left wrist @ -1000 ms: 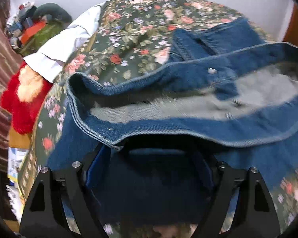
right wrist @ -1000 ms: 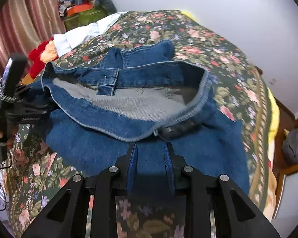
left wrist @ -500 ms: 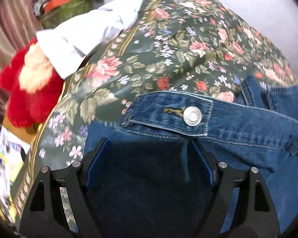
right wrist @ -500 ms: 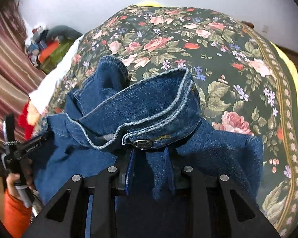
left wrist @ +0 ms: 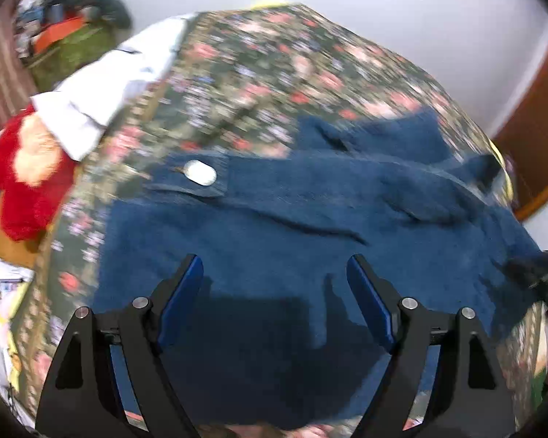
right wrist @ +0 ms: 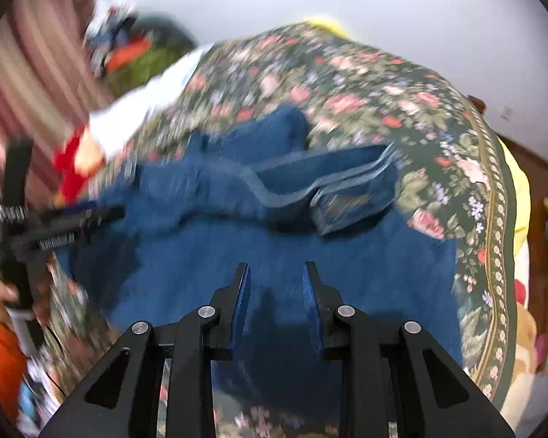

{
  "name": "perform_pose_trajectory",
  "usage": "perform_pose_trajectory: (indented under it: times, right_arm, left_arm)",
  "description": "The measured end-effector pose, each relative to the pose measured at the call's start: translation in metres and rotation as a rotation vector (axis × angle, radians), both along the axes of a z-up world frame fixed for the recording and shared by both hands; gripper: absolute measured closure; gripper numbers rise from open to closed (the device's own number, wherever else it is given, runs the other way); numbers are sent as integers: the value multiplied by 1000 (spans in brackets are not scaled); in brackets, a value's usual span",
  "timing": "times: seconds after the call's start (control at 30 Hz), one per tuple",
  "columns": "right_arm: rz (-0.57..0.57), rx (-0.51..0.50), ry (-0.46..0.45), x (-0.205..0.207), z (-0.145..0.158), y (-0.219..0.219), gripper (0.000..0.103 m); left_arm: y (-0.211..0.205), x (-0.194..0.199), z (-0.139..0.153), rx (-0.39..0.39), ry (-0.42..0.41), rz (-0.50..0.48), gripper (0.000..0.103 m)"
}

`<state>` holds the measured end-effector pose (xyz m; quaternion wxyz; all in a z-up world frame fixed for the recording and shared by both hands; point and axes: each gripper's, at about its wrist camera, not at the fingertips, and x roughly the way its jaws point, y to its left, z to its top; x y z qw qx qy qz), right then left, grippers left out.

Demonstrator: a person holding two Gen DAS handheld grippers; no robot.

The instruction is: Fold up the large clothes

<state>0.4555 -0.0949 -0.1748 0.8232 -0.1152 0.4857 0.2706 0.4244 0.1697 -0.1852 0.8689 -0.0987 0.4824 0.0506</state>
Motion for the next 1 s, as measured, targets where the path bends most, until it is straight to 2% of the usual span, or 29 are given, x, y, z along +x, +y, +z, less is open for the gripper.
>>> perform_pose_trajectory:
  times: [0.07,0.17,0.23,0.27,0.33,0.37,0.4,0.57,0.63,0.73,0.9,1.0]
  right_arm:
    - [26,-73,-10,-11,-14,3,79]
    - [72,-98,-144,-37,-19,-4,79]
    - [81,-132,-171,-43,-20,-6,75]
    - [77,-149,-182,-46,-19,-8,68]
    - [47,-175,-203,-49,-17,-14,46]
    - [18,-196,-211,-48,-16,-18,20]
    - [-21,-210,-209,-47,-16,-26,5]
    - [-31,-184,-173,-47,-18,-50,4]
    - [-33,-205,-183,-52,-15,-55,4]
    - [-41,-220,-173,-57,-14,-58,4]
    - [-63,-153,-146,-59,-2,-61,4]
    - [-64,-104,-161,-58,11,-57,4]
  left_arm:
    - [-19,-2,-12,2,33,-47,22]
    - [-38,-6,-34,47,79,-83,22]
    - [-40,-12,-41,60,70,-82,19]
    - [-39,-16,-45,59,61,-79,16]
    - [-35,-23,-47,40,55,-68,16]
    - [-33,-25,-47,40,56,-66,16]
    - [-34,-28,-46,48,55,-66,16]
    - [-31,-52,-39,199,41,-116,16]
    - [-30,-64,-35,225,29,-137,16]
    - [-23,-79,-27,287,23,-102,15]
    - [7,-102,-12,269,5,21,15]
    - [28,-120,-5,229,-14,105,15]
